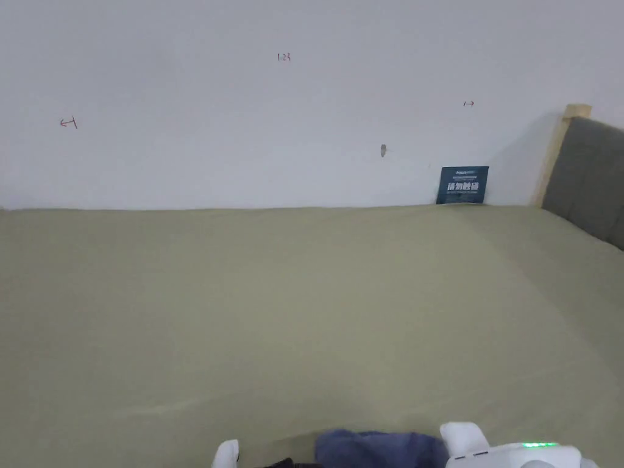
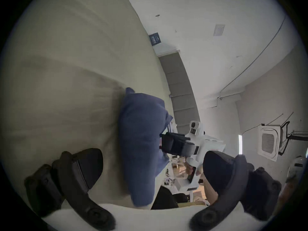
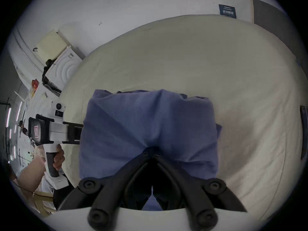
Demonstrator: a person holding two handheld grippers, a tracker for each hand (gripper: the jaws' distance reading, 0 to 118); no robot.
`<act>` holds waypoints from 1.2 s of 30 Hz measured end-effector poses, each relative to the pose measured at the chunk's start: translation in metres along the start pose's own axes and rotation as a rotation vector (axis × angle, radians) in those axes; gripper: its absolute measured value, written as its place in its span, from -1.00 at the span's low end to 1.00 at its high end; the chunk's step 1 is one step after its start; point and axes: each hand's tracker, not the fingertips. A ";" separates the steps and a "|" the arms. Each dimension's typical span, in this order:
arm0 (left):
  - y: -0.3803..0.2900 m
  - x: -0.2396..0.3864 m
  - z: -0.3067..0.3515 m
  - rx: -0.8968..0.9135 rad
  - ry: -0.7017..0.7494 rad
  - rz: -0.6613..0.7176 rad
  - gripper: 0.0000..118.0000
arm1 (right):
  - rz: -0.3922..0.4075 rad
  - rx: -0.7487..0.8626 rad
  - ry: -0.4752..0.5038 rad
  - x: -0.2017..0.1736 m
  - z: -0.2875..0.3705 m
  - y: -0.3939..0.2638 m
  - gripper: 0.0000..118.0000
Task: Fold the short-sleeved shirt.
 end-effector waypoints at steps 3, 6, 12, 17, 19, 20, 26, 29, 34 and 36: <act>0.004 0.003 -0.019 -0.022 0.030 0.022 1.00 | -0.012 0.001 -0.010 -0.003 0.001 0.000 -1.00; 0.003 0.012 -0.035 -0.074 0.064 -0.031 1.00 | -0.014 0.008 -0.017 -0.005 0.002 -0.001 -1.00; -0.012 -0.016 -0.040 0.009 0.102 0.082 -0.48 | -0.064 0.040 -0.007 -0.002 0.003 -0.009 -1.00; -0.002 0.005 -0.034 -0.033 0.160 -0.005 -0.49 | -0.043 0.058 -0.060 -0.017 0.004 -0.008 -1.00; 0.006 0.009 -0.028 -0.057 0.162 -0.010 -0.49 | -0.017 0.071 -0.087 -0.030 0.006 -0.005 -1.00; 0.010 0.011 -0.021 -0.058 0.160 -0.020 -0.49 | -0.011 0.086 -0.090 -0.037 0.008 -0.004 -1.00; 0.042 0.024 0.048 -0.043 0.265 -0.102 -0.49 | 0.004 0.226 -0.110 -0.083 0.009 0.013 -1.00; 0.059 0.026 0.096 -0.009 0.322 -0.124 -0.49 | 0.014 0.291 -0.141 -0.112 0.004 0.023 -1.00; 0.084 0.024 0.186 0.034 0.435 -0.148 -0.49 | 0.022 0.384 -0.187 -0.156 -0.008 0.037 -1.00; 0.094 0.021 0.226 0.048 0.494 -0.153 -0.49 | 0.033 0.406 -0.193 -0.173 -0.013 0.042 -1.00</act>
